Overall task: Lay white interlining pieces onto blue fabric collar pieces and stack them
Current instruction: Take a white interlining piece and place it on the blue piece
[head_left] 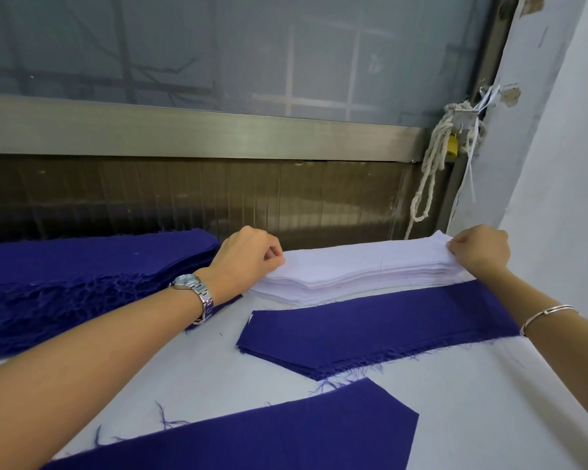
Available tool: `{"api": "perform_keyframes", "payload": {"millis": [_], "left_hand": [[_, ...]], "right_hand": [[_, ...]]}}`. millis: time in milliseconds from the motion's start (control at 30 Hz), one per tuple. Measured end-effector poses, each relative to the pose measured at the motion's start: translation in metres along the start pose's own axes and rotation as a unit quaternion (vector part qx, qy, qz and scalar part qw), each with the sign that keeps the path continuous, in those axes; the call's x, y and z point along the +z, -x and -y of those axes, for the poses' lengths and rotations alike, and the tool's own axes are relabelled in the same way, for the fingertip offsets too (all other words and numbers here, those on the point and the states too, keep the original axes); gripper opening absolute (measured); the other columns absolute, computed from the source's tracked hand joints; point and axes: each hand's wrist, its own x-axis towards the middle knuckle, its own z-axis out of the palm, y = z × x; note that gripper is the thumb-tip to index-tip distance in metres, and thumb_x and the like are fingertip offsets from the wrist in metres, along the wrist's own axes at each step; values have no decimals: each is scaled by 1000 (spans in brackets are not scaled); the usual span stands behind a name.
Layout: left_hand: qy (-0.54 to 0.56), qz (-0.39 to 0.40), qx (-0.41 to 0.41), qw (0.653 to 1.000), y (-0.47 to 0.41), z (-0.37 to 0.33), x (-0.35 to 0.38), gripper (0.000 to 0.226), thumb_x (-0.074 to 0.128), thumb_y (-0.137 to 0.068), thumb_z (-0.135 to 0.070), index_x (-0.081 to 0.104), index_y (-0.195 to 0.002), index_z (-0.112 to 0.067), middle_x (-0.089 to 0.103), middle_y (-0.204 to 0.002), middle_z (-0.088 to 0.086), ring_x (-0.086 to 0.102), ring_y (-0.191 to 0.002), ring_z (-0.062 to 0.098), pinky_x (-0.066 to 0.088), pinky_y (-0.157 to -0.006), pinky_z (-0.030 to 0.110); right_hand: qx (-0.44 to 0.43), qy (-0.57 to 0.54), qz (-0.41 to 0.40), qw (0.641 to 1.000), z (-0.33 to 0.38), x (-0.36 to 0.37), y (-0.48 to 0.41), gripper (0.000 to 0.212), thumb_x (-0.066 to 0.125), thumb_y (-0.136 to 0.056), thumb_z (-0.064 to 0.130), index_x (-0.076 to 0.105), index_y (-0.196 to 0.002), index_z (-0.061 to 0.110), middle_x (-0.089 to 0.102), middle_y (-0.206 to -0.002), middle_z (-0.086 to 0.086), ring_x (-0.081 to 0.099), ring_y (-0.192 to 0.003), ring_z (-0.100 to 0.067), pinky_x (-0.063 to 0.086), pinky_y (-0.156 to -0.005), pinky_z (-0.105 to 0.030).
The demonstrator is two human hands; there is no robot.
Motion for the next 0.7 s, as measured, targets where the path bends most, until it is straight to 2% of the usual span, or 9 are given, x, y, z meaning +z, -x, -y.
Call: {"api": "perform_keyframes", "payload": {"millis": [100,200,333,433,600,700], "left_hand": [[10,19,-7,1000,-3,1,-3,13,67,-94,-23,77,-101,-16,73,-85,-1,65,-77,8,56,-79,27],[17,38,-6,999,-8,2,-5,10,68,-93,-20,77,-97,-15,71,-77,-2,62,-71,8,54,-77,25],[29,52,-4,998,-12,2,-6,8,70,-91,-17,77,-95,-14,72,-77,0,64,-71,9,51,-73,22],[38,58,-6,998,-14,3,-6,9,72,-90,-17,77,-97,-13,72,-80,0,65,-74,9,50,-71,20],[21,63,-7,998,-16,5,-1,21,70,-92,-21,72,-111,-14,68,-95,-3,55,-70,1,38,-60,12],[0,76,-13,997,-19,6,-1,32,68,-93,-25,66,-124,-14,67,-115,-1,55,-81,4,42,-70,19]], "right_hand": [[-40,-17,-1,999,-2,-2,1,17,64,-90,15,77,-95,6,70,-104,-21,56,-103,-43,49,-86,-41],[-53,-60,26,996,-5,-2,-1,8,67,-89,17,68,-90,10,68,-101,-14,61,-97,-38,46,-83,-38],[-53,-143,43,987,-10,-4,-5,12,65,-89,16,59,-87,7,62,-87,-10,56,-83,-31,43,-75,-36],[-49,-195,57,978,-12,-9,-5,12,67,-87,12,57,-82,6,57,-76,-6,52,-69,-22,41,-62,-30],[-62,-232,98,966,-12,-14,-5,24,63,-87,1,49,-68,8,46,-64,-5,41,-59,-17,33,-55,-28],[-63,-248,112,960,-11,-15,-5,31,62,-86,-5,45,-64,9,41,-62,-5,36,-58,-17,30,-55,-27]]}}
